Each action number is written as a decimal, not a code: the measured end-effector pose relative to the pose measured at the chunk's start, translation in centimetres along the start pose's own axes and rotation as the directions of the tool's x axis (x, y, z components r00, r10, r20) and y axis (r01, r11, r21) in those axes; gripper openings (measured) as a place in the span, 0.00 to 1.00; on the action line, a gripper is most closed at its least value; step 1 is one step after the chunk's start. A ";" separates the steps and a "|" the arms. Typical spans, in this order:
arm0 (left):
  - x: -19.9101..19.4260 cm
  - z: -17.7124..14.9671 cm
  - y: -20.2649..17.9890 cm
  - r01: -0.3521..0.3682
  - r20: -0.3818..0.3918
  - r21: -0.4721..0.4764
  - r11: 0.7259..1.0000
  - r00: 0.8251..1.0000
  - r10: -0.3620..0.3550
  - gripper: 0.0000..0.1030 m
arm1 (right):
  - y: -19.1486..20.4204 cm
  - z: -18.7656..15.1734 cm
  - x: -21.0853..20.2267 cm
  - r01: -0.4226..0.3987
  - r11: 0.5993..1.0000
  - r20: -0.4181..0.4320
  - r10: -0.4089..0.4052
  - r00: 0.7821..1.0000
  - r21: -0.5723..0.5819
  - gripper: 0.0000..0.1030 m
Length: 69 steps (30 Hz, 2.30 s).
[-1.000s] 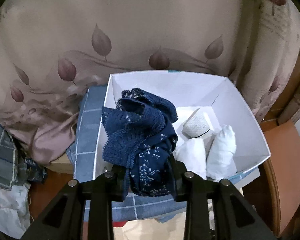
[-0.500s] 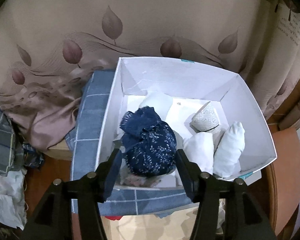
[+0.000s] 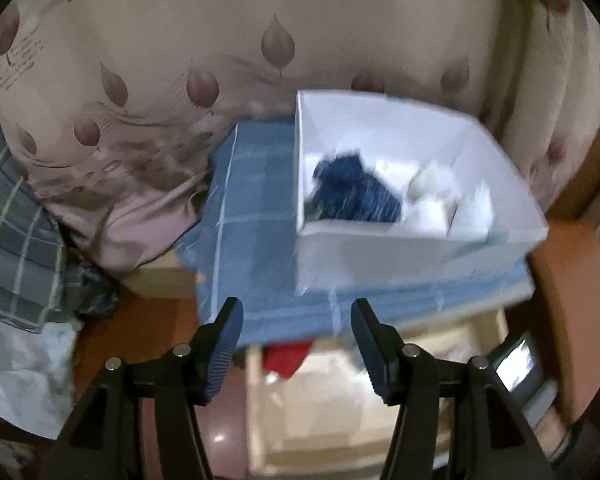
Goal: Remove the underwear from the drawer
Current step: 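Lower the navy underwear into the box, open the left tool and withdraw, then carry the white ribbed underwear up over the white box with the right tool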
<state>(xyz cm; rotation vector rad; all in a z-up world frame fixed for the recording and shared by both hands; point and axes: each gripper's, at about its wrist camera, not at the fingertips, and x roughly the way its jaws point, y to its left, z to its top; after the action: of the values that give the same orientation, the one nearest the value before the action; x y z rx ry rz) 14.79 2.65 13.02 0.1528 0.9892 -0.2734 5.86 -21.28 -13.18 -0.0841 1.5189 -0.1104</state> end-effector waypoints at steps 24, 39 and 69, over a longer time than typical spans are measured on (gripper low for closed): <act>-3.8 -5.7 5.4 -0.122 0.001 -0.015 0.992 0.993 0.122 0.56 | 0.6 -1.9 -1.9 0.037 0.999 0.145 -0.039 0.989 0.018 0.65; 5.4 -9.6 1.7 -0.161 -0.044 -0.214 0.963 0.987 0.155 0.56 | 0.4 -5.1 -8.3 0.013 0.999 0.374 -0.026 0.927 0.036 0.64; 5.7 -9.9 5.4 -0.246 -0.041 -0.335 0.909 0.968 0.247 0.56 | -2.4 0.9 -28.5 -0.093 0.991 0.696 0.000 0.718 0.095 0.64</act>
<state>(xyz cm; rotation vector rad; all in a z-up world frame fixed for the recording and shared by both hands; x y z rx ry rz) 11.41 9.34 2.85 -0.0375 0.9887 0.1314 5.32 -20.09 15.36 0.0163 0.7444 -0.1153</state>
